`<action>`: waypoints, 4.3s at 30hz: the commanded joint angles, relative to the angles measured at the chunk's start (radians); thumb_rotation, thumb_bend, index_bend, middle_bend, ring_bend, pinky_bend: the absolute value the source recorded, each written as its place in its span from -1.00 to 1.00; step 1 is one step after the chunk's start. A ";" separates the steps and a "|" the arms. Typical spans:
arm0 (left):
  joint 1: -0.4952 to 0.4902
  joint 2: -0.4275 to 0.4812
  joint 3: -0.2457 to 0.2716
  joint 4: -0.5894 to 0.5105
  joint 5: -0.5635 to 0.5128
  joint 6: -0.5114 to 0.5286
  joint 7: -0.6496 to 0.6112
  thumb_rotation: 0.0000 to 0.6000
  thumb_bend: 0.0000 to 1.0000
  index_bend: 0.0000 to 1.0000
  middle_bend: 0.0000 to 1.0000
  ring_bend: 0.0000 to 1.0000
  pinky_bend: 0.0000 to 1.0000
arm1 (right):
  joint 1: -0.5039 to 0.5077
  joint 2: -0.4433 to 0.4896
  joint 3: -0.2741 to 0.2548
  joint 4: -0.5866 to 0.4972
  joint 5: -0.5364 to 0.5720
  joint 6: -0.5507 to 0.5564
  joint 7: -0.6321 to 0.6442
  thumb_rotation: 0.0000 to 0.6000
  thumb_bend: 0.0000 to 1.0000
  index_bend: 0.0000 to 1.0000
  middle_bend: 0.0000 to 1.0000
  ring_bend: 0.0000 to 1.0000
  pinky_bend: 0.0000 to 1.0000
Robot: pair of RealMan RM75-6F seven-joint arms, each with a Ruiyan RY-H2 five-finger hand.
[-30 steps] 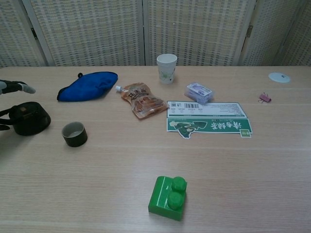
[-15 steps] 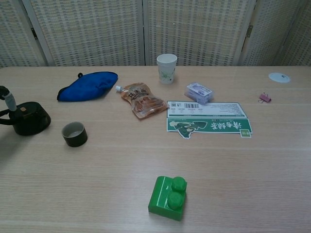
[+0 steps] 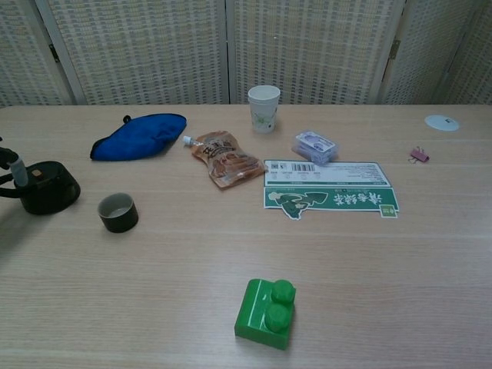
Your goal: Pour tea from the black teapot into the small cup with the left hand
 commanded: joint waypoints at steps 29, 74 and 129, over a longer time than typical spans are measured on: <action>0.000 -0.023 0.024 0.013 -0.011 -0.033 0.006 1.00 -0.57 -0.14 -0.22 -0.37 -0.95 | -0.008 0.003 0.000 -0.007 0.002 0.003 -0.005 1.00 -0.62 -0.48 -0.36 -0.53 -0.65; -0.052 -0.030 -0.009 0.012 -0.035 -0.125 -0.158 0.97 -0.80 0.77 0.83 0.46 -1.00 | -0.015 -0.004 0.013 0.001 0.014 0.015 0.004 1.00 -0.62 -0.48 -0.36 -0.53 -0.65; 0.007 -0.038 -0.217 -0.260 -0.204 0.221 -0.042 0.16 -0.44 1.00 1.00 0.95 -0.08 | -0.043 -0.020 0.008 0.058 0.006 0.049 0.082 1.00 -0.62 -0.48 -0.36 -0.53 -0.68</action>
